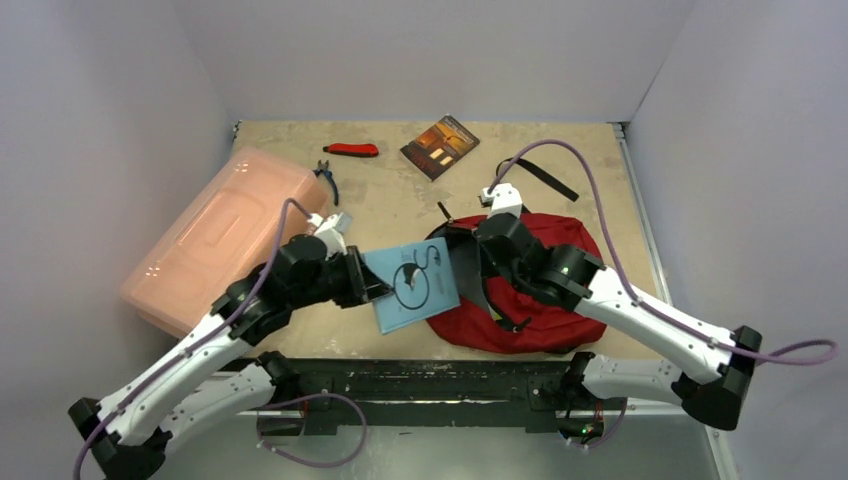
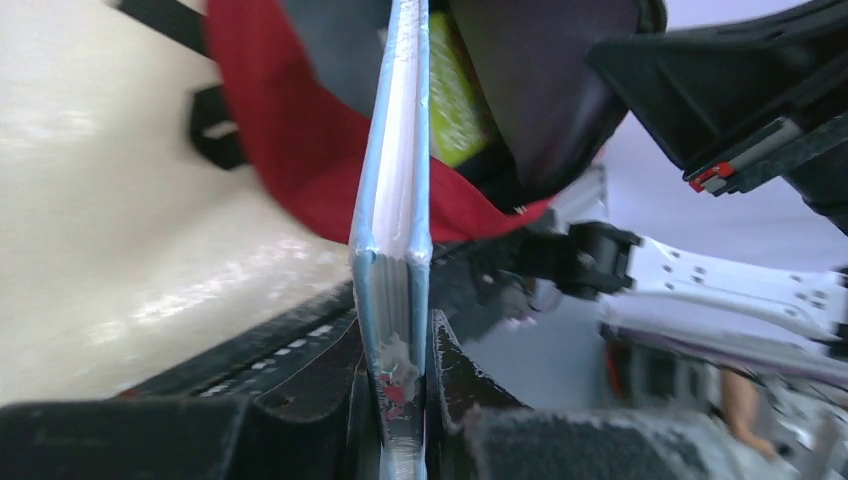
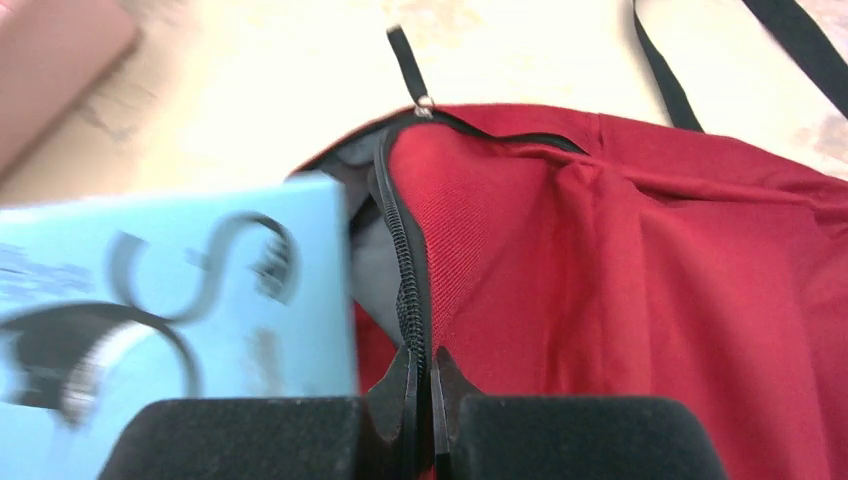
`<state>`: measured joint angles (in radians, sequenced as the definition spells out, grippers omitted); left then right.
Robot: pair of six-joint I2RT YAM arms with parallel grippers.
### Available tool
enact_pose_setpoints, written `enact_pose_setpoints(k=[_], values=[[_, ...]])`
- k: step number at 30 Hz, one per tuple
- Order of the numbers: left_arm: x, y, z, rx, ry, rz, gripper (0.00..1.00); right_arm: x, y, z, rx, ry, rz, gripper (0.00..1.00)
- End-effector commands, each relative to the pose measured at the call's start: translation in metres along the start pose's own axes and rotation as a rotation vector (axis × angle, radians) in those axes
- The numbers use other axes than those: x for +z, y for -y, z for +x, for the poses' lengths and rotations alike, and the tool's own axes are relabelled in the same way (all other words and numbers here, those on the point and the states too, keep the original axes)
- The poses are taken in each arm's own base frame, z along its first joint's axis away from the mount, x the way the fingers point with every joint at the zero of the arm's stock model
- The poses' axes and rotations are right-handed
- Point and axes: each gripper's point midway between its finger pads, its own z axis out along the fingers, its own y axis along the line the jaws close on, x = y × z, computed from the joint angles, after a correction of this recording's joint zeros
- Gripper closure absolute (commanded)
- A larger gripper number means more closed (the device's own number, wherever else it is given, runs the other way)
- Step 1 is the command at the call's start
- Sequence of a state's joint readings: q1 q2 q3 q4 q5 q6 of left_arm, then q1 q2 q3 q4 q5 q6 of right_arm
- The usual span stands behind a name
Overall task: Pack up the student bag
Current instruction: Place the book in the student bag.
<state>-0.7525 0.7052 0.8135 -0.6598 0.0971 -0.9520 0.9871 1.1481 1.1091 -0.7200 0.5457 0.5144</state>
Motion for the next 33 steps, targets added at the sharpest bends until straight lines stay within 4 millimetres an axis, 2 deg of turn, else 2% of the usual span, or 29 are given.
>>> enact_pose_setpoints(k=[1,6,11,18,22,27,29,31,33], values=[[0.010,0.086,-0.009,-0.102,-0.114,0.363,1.00,-0.016,-0.023,-0.044,0.066,0.140,-0.218,1.00],[0.046,0.097,-0.023,-0.287,-0.117,0.438,1.00,-0.022,-0.026,-0.050,0.087,0.148,-0.247,1.00],[0.082,0.111,-0.026,-0.352,-0.205,0.483,1.00,-0.025,-0.027,-0.054,0.099,0.169,-0.265,1.00],[0.145,0.124,-0.006,-0.410,-0.348,0.544,1.00,-0.023,-0.035,-0.055,0.098,0.166,-0.297,1.00],[0.187,0.143,0.015,-0.371,-0.341,0.563,1.00,-0.023,-0.040,-0.054,0.104,0.163,-0.318,1.00],[0.251,0.146,0.029,-0.351,-0.312,0.481,1.00,-0.025,-0.036,-0.048,0.113,0.153,-0.316,1.00],[0.273,0.133,0.036,-0.373,-0.308,0.421,1.00,-0.026,-0.033,-0.046,0.118,0.159,-0.309,1.00],[0.285,0.119,0.042,-0.408,-0.304,0.370,1.00,-0.028,-0.029,-0.045,0.123,0.161,-0.299,1.00],[0.290,0.107,0.046,-0.422,-0.303,0.327,0.87,-0.029,-0.026,-0.044,0.124,0.164,-0.288,1.00]])
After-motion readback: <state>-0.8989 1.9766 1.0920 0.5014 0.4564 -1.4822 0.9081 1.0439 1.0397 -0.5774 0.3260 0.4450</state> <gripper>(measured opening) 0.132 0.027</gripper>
